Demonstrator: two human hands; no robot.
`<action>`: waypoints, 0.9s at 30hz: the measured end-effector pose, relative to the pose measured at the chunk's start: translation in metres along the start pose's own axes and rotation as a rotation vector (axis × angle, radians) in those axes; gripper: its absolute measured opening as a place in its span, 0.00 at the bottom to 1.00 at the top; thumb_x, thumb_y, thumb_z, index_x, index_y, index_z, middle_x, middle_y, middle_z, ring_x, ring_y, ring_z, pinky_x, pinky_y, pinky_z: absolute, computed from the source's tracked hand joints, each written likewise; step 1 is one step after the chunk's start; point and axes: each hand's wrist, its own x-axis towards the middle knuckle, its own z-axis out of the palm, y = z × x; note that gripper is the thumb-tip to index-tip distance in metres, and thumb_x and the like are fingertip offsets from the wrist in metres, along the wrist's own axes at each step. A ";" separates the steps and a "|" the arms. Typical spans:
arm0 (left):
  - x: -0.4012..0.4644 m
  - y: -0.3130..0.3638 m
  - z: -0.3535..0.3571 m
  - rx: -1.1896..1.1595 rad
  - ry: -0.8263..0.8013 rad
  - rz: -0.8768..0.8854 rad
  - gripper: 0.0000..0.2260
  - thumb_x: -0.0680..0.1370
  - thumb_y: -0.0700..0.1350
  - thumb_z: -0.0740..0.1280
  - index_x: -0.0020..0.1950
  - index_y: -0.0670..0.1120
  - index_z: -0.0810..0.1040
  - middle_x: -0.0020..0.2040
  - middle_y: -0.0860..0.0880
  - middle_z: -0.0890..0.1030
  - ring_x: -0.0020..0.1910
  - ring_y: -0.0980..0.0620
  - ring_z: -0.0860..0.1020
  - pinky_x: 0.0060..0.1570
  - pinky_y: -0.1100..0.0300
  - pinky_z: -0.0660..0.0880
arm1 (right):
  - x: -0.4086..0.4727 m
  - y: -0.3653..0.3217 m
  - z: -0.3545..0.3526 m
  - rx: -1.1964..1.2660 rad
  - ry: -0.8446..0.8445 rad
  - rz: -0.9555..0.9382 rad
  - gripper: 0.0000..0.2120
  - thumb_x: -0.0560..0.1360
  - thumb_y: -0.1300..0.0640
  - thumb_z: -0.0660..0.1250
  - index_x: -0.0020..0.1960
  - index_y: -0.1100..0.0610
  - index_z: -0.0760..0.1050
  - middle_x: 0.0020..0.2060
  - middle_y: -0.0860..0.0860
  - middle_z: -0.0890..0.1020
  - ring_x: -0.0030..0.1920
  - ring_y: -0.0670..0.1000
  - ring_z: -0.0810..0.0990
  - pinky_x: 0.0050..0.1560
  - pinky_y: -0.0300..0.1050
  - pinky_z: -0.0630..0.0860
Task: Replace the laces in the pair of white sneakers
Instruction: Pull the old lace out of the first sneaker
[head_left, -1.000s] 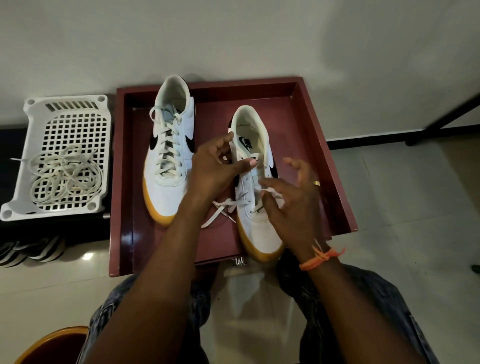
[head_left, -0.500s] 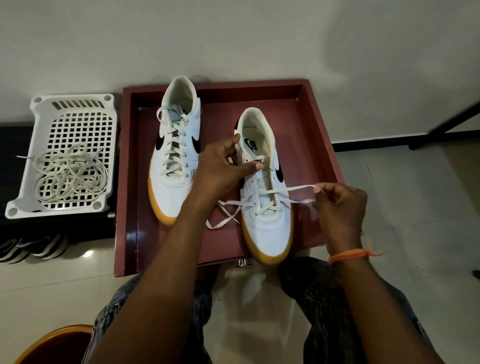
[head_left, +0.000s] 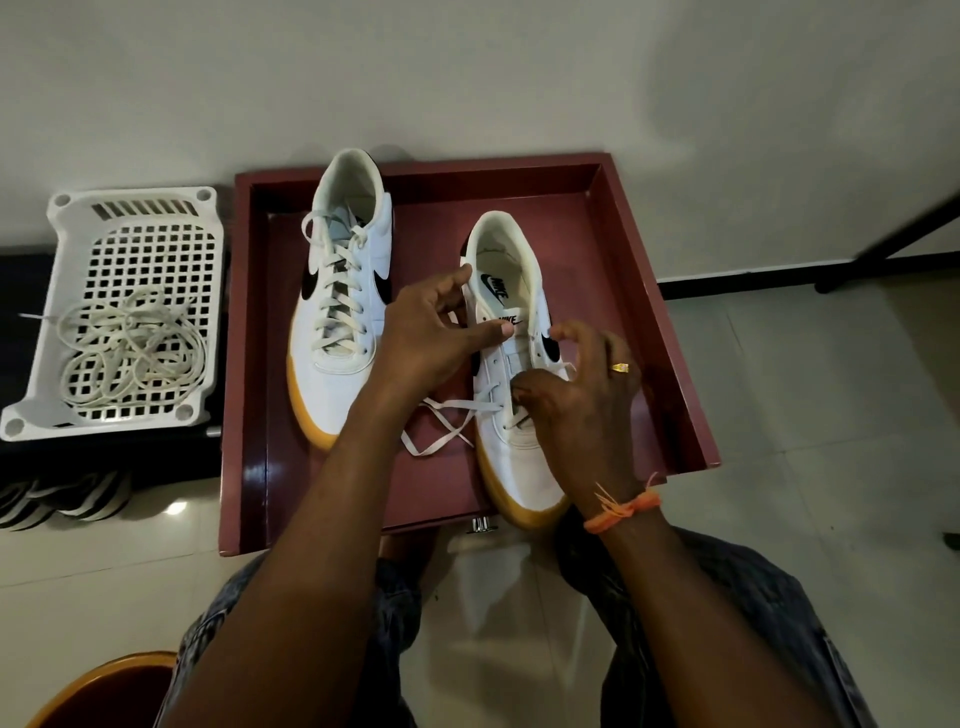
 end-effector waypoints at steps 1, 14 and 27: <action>0.000 0.000 0.000 -0.006 -0.001 -0.006 0.39 0.62 0.52 0.82 0.71 0.47 0.75 0.60 0.50 0.83 0.57 0.56 0.81 0.60 0.50 0.78 | 0.000 0.001 -0.001 0.038 0.030 0.025 0.04 0.68 0.56 0.77 0.39 0.53 0.81 0.59 0.55 0.75 0.60 0.58 0.69 0.54 0.53 0.70; 0.002 -0.001 0.000 -0.073 -0.007 -0.023 0.37 0.64 0.46 0.82 0.71 0.45 0.74 0.60 0.49 0.82 0.59 0.58 0.80 0.61 0.53 0.78 | 0.001 0.006 -0.006 0.080 0.074 0.076 0.08 0.74 0.54 0.72 0.53 0.51 0.81 0.65 0.59 0.70 0.64 0.58 0.67 0.57 0.51 0.71; 0.002 -0.002 0.001 -0.091 -0.018 -0.039 0.36 0.64 0.46 0.82 0.70 0.46 0.75 0.58 0.51 0.83 0.58 0.56 0.81 0.61 0.51 0.77 | 0.011 0.045 -0.015 0.261 0.266 0.564 0.04 0.69 0.58 0.75 0.43 0.56 0.83 0.55 0.56 0.72 0.56 0.58 0.73 0.51 0.58 0.78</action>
